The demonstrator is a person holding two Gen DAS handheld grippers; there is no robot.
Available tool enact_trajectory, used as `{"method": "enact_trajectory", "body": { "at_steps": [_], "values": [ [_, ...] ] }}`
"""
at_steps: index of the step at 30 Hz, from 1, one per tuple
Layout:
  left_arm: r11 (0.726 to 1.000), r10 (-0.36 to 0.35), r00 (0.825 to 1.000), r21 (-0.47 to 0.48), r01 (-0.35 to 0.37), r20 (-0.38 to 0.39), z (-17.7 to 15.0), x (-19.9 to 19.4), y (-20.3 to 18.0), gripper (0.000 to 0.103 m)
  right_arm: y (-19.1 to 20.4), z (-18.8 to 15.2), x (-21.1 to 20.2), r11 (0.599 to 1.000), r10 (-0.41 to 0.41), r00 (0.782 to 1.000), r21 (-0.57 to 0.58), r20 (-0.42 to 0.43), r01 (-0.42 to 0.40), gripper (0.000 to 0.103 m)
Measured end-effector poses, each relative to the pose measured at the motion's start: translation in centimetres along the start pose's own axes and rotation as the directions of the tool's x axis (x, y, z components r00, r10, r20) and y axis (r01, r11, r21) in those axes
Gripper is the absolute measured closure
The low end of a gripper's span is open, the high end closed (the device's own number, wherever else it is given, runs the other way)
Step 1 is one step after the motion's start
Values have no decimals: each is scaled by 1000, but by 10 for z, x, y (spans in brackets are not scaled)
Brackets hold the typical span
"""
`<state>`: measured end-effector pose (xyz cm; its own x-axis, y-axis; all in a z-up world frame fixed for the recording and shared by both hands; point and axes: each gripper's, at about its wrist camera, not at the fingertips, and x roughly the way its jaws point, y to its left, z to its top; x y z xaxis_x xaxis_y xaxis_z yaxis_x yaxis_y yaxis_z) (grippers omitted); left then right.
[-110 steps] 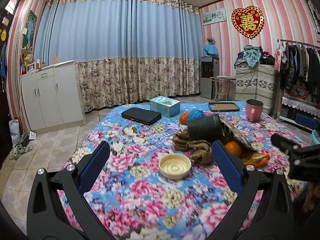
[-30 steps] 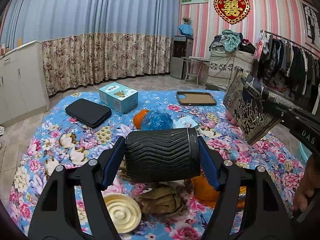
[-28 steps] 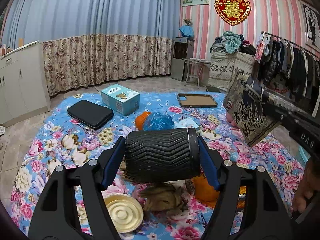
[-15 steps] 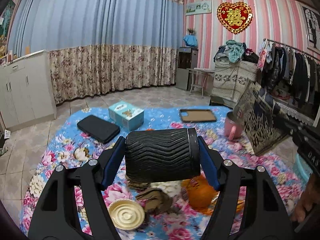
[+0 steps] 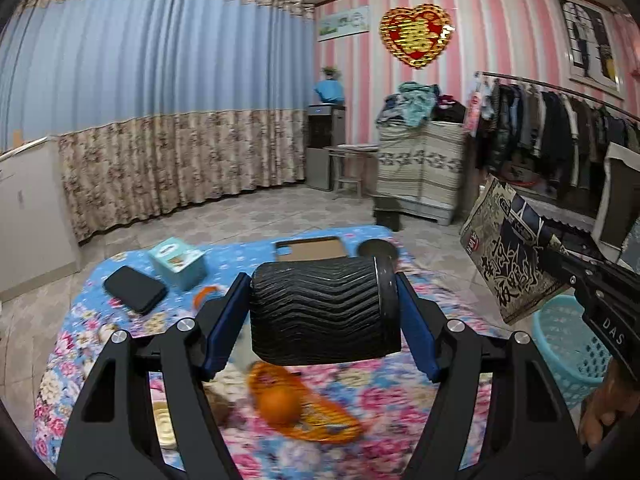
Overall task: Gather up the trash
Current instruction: 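Carry the cylinder in the left tool and paper in the right tool over the blue basket, then open both tools to drop the cylinder and paper into the blue basket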
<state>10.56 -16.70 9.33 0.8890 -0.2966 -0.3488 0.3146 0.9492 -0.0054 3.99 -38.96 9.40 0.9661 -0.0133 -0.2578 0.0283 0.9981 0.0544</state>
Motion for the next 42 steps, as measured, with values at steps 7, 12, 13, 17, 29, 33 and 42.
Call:
{"method": "enact_trajectory", "body": {
  "at_steps": [7, 12, 13, 17, 29, 33, 42],
  "values": [
    [994, -105, 994, 11, 105, 10, 8, 5, -61, 34, -60, 2, -34, 992, -127, 992, 17, 5, 127, 101],
    [977, -212, 977, 21, 211, -1, 8, 16, -119, 34, -111, 1, -60, 973, -229, 973, 29, 0, 229, 101],
    [973, -230, 973, 19, 230, -3, 7, 19, -129, 34, -124, -2, -66, 966, -255, 967, 34, -7, 255, 101],
    [950, -313, 950, 13, 313, -13, 6, 27, -175, 34, -159, -11, -81, 948, -312, 949, 56, -39, 314, 101],
    [877, -475, 873, 25, 480, -112, -38, 61, -293, 33, -232, -61, -94, 908, -381, 911, 120, -159, 401, 101],
    [866, -493, 854, 4, 501, -169, -58, 80, -305, 33, -241, -75, -91, 908, -367, 913, 143, -180, 393, 101],
    [862, -488, 849, 41, 505, -201, -67, 97, -324, 33, -250, -88, -85, 909, -351, 915, 160, -201, 384, 101]
  ]
}}
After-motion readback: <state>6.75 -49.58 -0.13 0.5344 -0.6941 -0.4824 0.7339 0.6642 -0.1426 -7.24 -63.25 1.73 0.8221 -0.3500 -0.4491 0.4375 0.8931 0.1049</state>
